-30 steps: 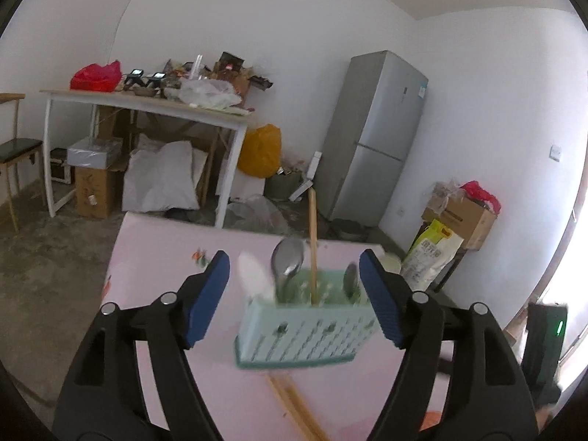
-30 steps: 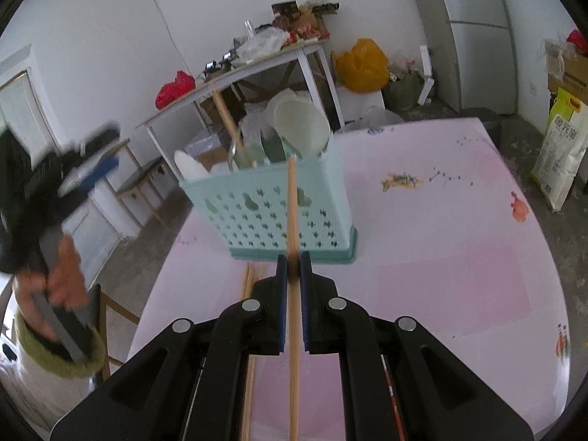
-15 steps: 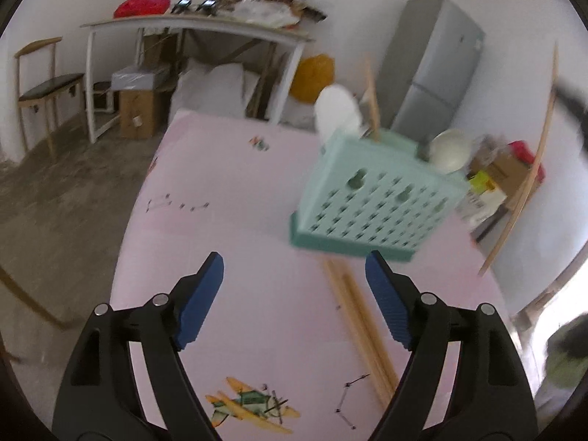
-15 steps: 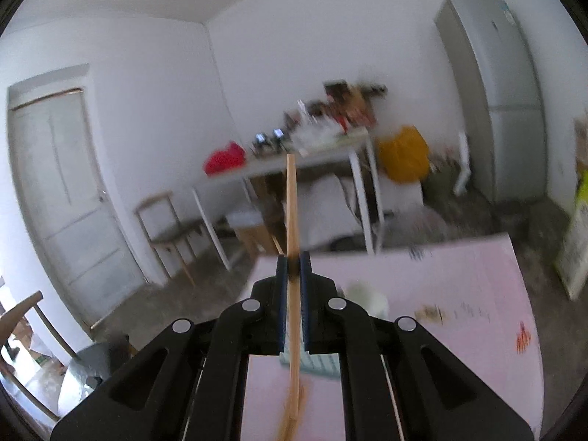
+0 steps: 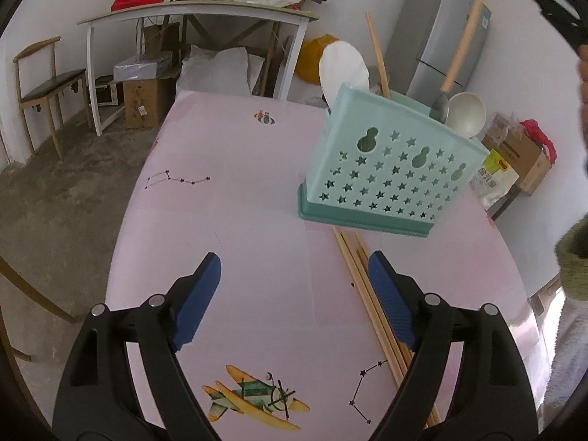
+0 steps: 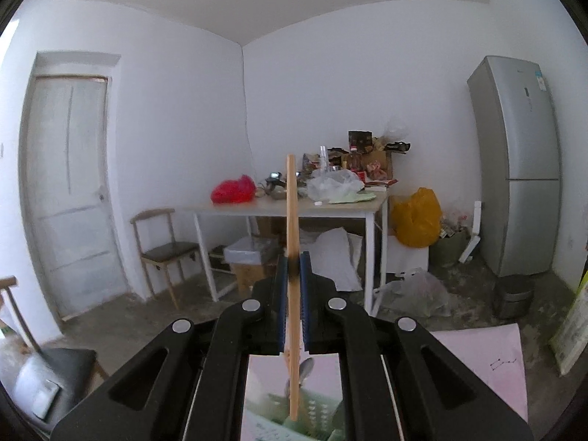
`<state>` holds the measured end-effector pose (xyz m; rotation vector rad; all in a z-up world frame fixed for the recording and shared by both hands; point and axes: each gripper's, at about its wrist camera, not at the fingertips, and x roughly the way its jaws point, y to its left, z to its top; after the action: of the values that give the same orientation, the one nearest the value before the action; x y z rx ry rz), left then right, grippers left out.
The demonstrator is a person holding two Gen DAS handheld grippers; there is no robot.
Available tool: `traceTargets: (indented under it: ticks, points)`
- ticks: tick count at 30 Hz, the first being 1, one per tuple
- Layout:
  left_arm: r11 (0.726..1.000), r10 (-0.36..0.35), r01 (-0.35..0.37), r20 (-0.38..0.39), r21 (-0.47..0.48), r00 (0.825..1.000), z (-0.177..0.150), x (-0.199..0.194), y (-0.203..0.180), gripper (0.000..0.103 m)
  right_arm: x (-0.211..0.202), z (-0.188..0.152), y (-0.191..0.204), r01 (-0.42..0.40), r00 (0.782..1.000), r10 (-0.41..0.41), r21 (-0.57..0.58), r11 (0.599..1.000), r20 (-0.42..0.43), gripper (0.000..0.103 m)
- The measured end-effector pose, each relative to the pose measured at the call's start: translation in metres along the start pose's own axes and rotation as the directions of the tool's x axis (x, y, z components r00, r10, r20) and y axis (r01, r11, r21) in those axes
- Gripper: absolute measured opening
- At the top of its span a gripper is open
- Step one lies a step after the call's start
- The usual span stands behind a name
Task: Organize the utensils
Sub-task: 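Lower the chopstick into the green holder and open the right gripper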
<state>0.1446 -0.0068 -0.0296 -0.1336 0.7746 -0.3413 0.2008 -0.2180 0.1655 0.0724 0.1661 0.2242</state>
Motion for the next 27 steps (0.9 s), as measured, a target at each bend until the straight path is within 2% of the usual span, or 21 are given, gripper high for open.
traceTargets:
  ticks: [6, 8, 11, 12, 13, 15, 22, 27]
  points:
    - [1.000, 0.001, -0.001, -0.008, 0.008, 1.000, -0.003, 0.003, -0.002, 0.079, 0.039, -0.036, -0.017, 0.037, 0.992, -0.035, 0.015, 0.999, -0.119, 0.007]
    - [1.000, 0.004, -0.004, -0.013, 0.008, 1.000, -0.004, 0.004, -0.002, 0.079, 0.051, -0.051, -0.026, 0.035, 0.980, -0.029, 0.027, 0.999, -0.199, 0.007]
    - [1.000, 0.006, -0.006, -0.020, 0.010, 1.000, -0.004, 0.007, -0.004, 0.079, 0.059, -0.065, -0.040, 0.085, 0.959, -0.072, 0.037, 0.996, -0.274, 0.009]
    - [1.000, 0.007, -0.007, -0.021, 0.012, 1.000, -0.004, 0.007, -0.005, 0.079, 0.057, -0.067, -0.045, 0.114, 0.954, -0.097, 0.045, 0.992, -0.285, 0.016]
    - [1.000, 0.008, -0.008, -0.022, 0.015, 1.000, -0.004, 0.007, -0.005, 0.079, 0.055, -0.068, -0.049, 0.125, 0.953, -0.107, 0.049, 0.991, -0.283, 0.030]
    - [1.000, 0.011, -0.010, -0.025, 0.019, 1.000, -0.004, 0.009, -0.007, 0.079, 0.041, -0.064, -0.053, 0.130, 0.964, -0.112, 0.064, 0.989, -0.240, 0.043]
    - [0.999, 0.020, -0.019, -0.033, 0.038, 0.999, -0.005, 0.012, -0.016, 0.079, -0.022, -0.053, -0.059, 0.167, 0.981, -0.157, 0.090, 0.982, -0.113, 0.048]
    - [0.998, 0.031, -0.028, -0.048, 0.056, 0.998, -0.008, 0.014, -0.019, 0.080, -0.057, -0.068, -0.054, 0.157, 0.983, -0.143, 0.125, 0.980, -0.112, 0.048]
